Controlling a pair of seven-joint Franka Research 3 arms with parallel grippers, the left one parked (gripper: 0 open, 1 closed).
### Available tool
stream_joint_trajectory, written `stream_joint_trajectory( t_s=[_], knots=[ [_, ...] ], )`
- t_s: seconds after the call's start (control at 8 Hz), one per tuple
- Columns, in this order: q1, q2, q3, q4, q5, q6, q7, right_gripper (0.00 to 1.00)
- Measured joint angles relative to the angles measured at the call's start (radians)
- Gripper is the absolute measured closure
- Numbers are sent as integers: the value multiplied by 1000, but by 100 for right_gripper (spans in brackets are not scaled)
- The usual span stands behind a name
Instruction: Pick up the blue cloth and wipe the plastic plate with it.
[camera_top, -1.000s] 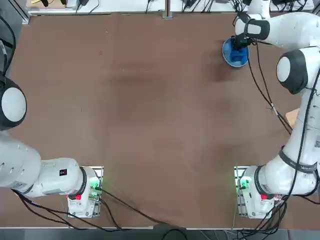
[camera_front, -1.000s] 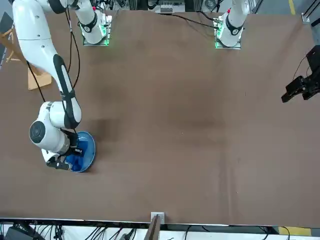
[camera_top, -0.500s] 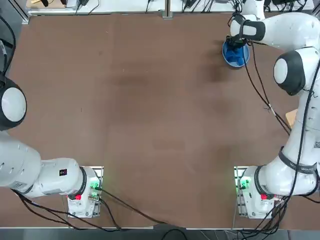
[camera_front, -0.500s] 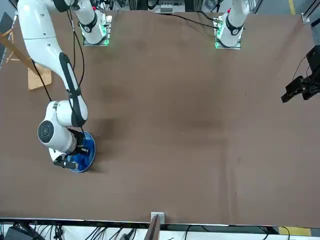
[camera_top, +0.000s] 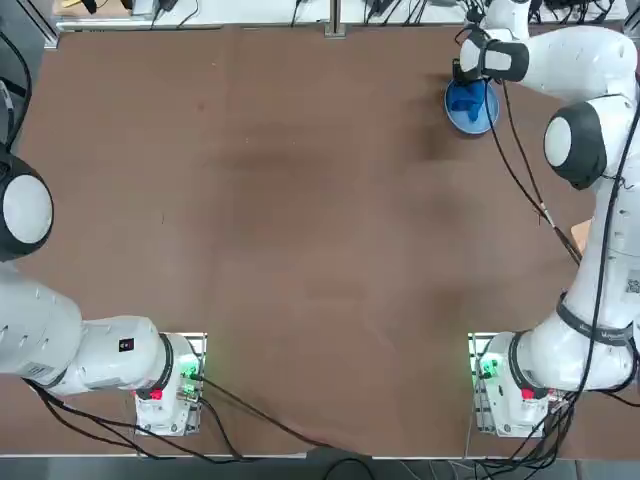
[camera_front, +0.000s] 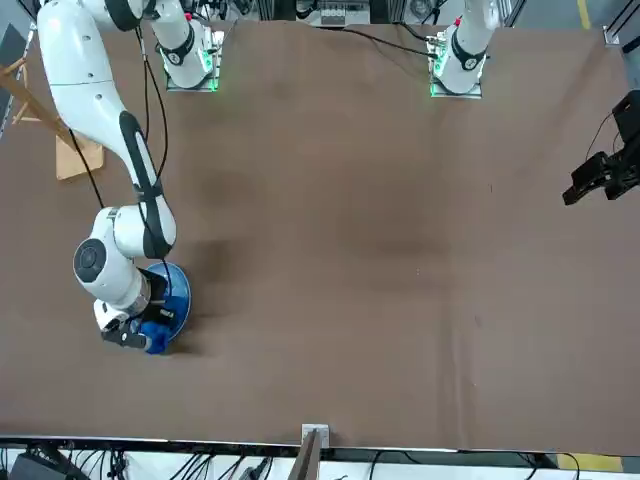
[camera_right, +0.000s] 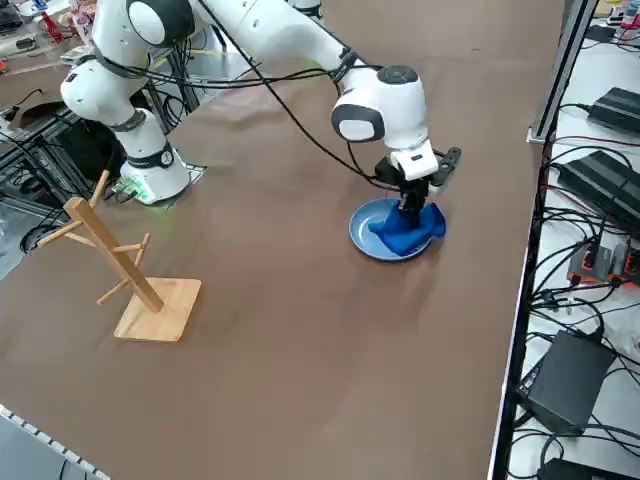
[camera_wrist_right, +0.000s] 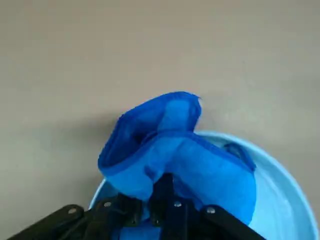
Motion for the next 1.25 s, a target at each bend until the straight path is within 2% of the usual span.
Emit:
stream_joint_trajectory(
  t_s=[0.5, 0.75, 1.25],
  knots=[
    [-87, 18, 0, -3, 0, -2, -134, 90],
    [-91, 14, 6, -6, 0, -17, -140, 90],
    [-59, -12, 8, -5, 0, -193, -91, 90]
  ],
)
